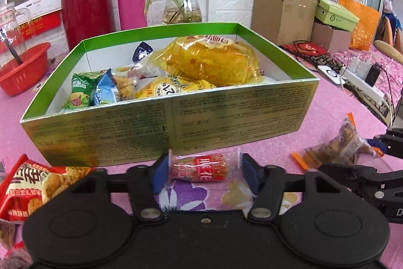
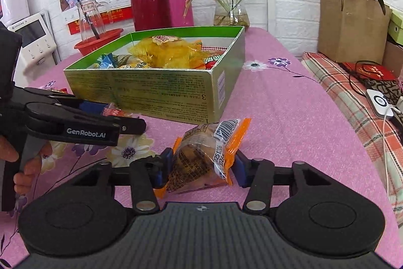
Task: Organize snacks
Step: 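Grasp a red candy stick with the left tool while the right grasps an orange-ended packet, then lift both packets over the green box and open both tools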
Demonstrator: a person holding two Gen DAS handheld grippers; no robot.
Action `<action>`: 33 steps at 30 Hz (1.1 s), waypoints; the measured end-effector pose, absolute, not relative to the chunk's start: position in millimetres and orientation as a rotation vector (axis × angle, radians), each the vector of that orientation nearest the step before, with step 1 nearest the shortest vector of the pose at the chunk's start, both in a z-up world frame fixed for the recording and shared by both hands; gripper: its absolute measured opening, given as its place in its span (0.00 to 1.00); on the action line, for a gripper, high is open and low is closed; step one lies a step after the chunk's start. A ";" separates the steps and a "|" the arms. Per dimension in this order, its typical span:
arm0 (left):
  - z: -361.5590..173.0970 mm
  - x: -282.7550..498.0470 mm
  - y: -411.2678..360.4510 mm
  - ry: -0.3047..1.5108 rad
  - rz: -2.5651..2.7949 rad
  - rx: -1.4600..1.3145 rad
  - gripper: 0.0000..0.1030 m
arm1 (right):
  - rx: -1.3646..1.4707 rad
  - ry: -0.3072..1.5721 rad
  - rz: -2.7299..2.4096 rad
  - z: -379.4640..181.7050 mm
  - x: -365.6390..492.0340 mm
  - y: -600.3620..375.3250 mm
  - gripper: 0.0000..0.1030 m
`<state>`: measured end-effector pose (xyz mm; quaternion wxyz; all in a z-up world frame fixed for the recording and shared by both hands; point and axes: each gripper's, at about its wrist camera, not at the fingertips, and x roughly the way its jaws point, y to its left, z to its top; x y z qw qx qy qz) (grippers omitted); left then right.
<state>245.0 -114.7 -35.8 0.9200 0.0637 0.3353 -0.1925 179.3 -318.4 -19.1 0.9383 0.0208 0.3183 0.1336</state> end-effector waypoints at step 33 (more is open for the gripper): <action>71.1 295.5 -49.7 0.474 -0.302 -0.109 0.51 | 0.173 0.274 0.352 61.6 276.4 -274.4 0.71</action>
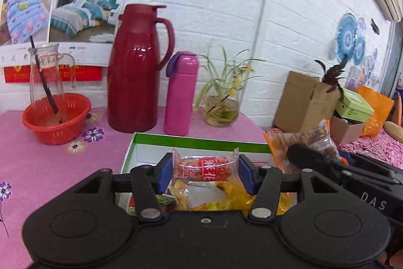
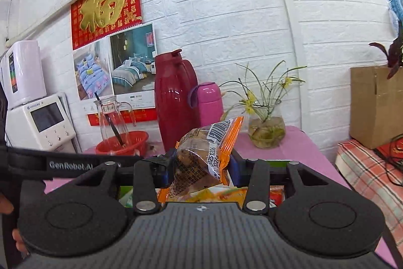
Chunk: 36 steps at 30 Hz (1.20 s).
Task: Organize snacks
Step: 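Lift both packets over the green box and open both tools, then grasp a clear candy packet with the left tool while the right grasps a dark date bag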
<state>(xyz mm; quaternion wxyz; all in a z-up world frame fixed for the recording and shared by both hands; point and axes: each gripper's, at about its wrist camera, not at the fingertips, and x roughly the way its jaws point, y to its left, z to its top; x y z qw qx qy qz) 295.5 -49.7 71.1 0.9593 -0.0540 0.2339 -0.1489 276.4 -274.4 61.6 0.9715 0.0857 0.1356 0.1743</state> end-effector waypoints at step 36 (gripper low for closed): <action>47.4 109.9 56.7 0.537 -0.123 -0.138 1.00 | -0.111 0.440 0.703 27.6 146.9 -184.7 1.00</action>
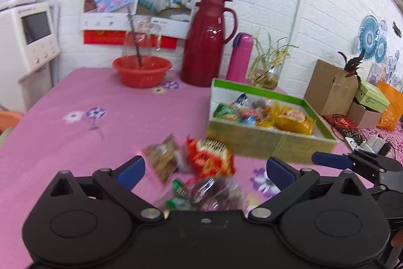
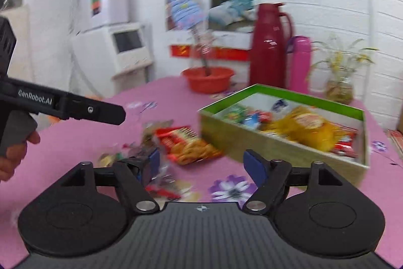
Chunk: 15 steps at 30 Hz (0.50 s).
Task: Organize snacks
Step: 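Grasp a clear candy packet with the left tool while the right grasps a dark date bag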
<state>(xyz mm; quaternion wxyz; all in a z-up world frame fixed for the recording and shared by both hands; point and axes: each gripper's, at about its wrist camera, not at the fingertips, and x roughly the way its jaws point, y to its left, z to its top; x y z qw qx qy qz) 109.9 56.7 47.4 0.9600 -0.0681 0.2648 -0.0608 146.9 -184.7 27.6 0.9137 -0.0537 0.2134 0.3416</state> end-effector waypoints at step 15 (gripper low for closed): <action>11.5 83.6 89.4 0.598 -0.123 -0.097 1.00 | -0.187 0.564 0.716 -0.5 164.5 -138.1 0.62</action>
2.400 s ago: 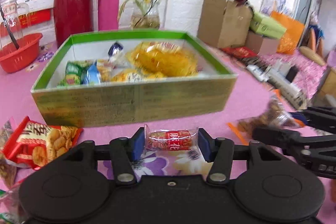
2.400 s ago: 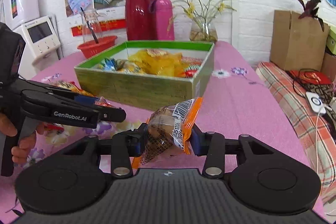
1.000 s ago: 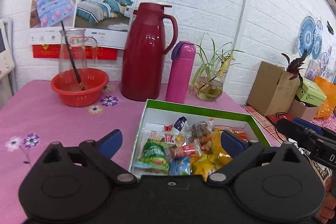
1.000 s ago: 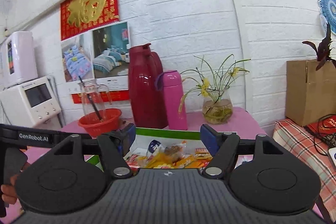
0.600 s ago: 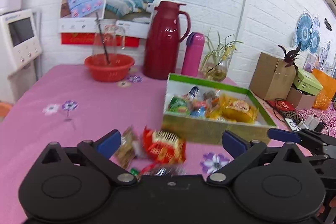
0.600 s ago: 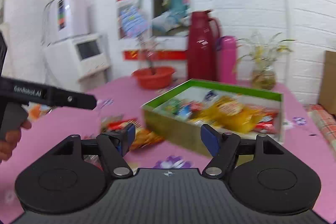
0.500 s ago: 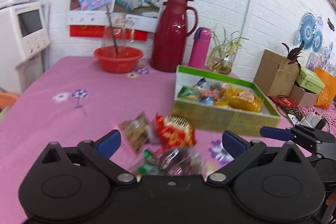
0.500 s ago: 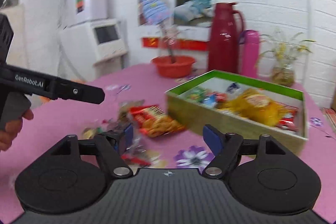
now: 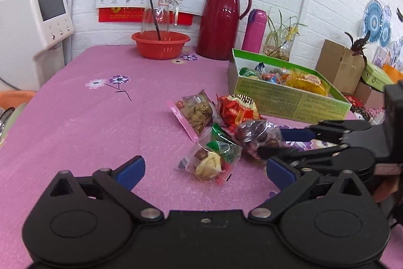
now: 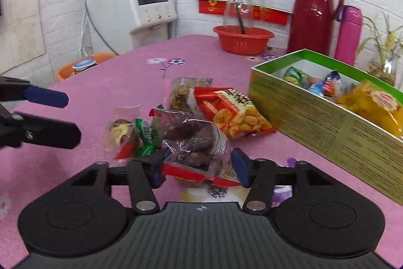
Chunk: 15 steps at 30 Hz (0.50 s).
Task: Organize snacks
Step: 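Grasp a clear candy packet with the left tool while the right grasps a dark date bag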
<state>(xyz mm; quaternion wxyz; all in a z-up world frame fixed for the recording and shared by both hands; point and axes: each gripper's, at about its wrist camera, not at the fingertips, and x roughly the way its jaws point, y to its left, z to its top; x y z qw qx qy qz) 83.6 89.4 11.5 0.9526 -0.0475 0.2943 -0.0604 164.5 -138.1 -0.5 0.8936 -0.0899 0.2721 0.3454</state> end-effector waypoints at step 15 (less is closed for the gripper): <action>-27.3 137.9 89.8 0.679 -0.168 -0.085 0.67 | -0.217 0.527 0.712 9.4 137.0 -168.6 1.00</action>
